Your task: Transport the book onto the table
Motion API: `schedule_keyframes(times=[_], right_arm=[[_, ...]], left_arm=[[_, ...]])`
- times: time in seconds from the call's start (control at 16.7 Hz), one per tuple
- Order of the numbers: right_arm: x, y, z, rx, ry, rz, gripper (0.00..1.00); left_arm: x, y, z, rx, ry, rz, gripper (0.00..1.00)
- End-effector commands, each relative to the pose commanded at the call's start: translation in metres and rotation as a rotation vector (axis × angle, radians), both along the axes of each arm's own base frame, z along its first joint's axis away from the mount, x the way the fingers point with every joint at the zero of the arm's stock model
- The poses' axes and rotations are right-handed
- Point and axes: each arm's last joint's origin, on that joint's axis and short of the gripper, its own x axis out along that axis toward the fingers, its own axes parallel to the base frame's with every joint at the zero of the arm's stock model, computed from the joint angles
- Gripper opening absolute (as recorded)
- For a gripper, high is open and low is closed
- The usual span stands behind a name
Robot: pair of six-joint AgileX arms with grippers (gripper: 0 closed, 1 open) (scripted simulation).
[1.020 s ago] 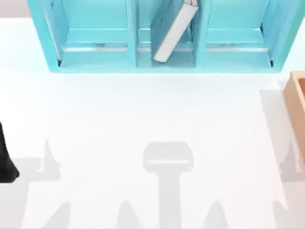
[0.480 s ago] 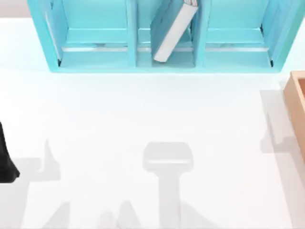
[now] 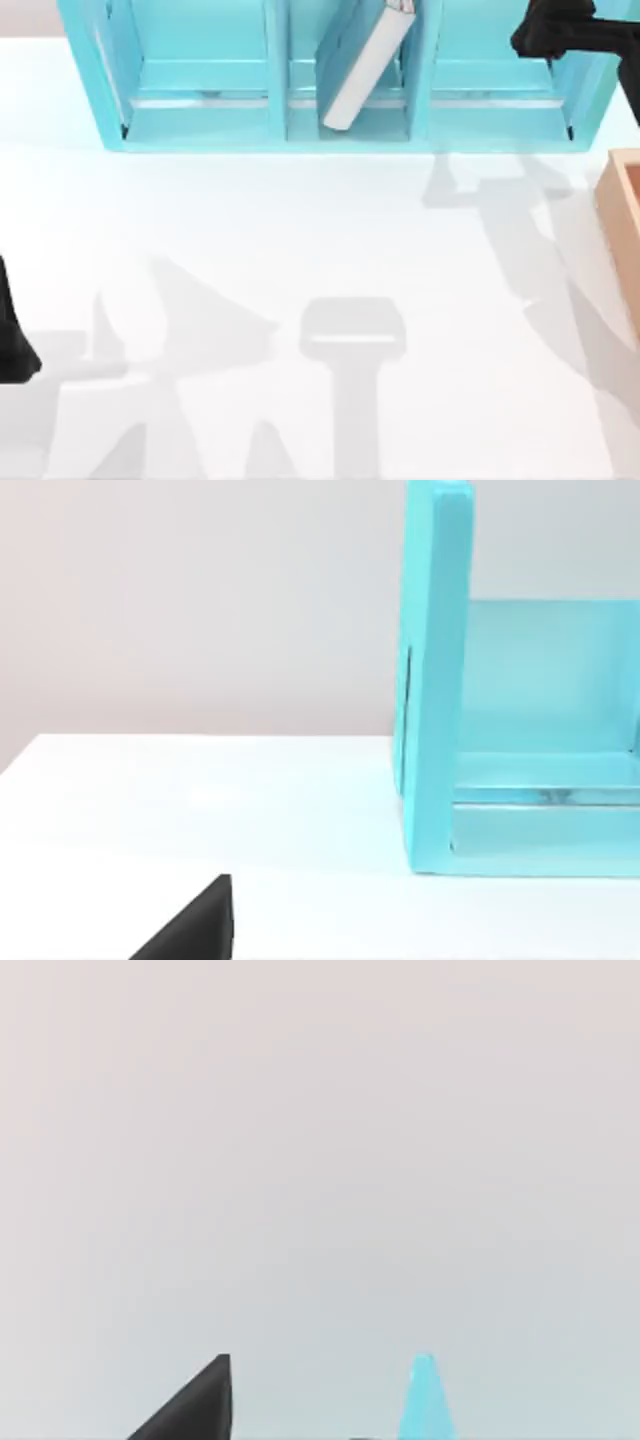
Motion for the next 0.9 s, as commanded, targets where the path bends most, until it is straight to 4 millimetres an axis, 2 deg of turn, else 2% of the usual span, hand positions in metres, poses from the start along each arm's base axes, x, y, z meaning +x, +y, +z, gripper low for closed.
schedule_keyframes(times=[0.12, 0.24, 0.42, 0.54, 0.66, 0.78, 0.9], right_arm=[[0.035, 0.04, -0.026, 0.031, 0.053, 0.001, 1.0], [0.063, 0.078, -0.064, 0.057, 0.105, -0.012, 1.0], [0.089, 0.122, -0.128, 0.087, 0.17, -0.053, 1.0], [0.098, 0.14, -0.166, 0.101, 0.203, -0.088, 1.0], [0.103, 0.151, -0.194, 0.11, 0.226, -0.12, 1.0], [0.106, 0.156, -0.212, 0.115, 0.241, -0.145, 1.0], [0.107, 0.158, -0.218, 0.116, 0.246, -0.154, 1.0]], left_arm=[[0.0, 0.0, 0.0, 0.0, 0.0, 0.0, 1.0], [0.0, 0.0, 0.0, 0.0, 0.0, 0.0, 1.0], [0.0, 0.0, 0.0, 0.0, 0.0, 0.0, 1.0], [0.0, 0.0, 0.0, 0.0, 0.0, 0.0, 1.0], [0.0, 0.0, 0.0, 0.0, 0.0, 0.0, 1.0], [0.0, 0.0, 0.0, 0.0, 0.0, 0.0, 1.0], [0.0, 0.0, 0.0, 0.0, 0.0, 0.0, 1.0]])
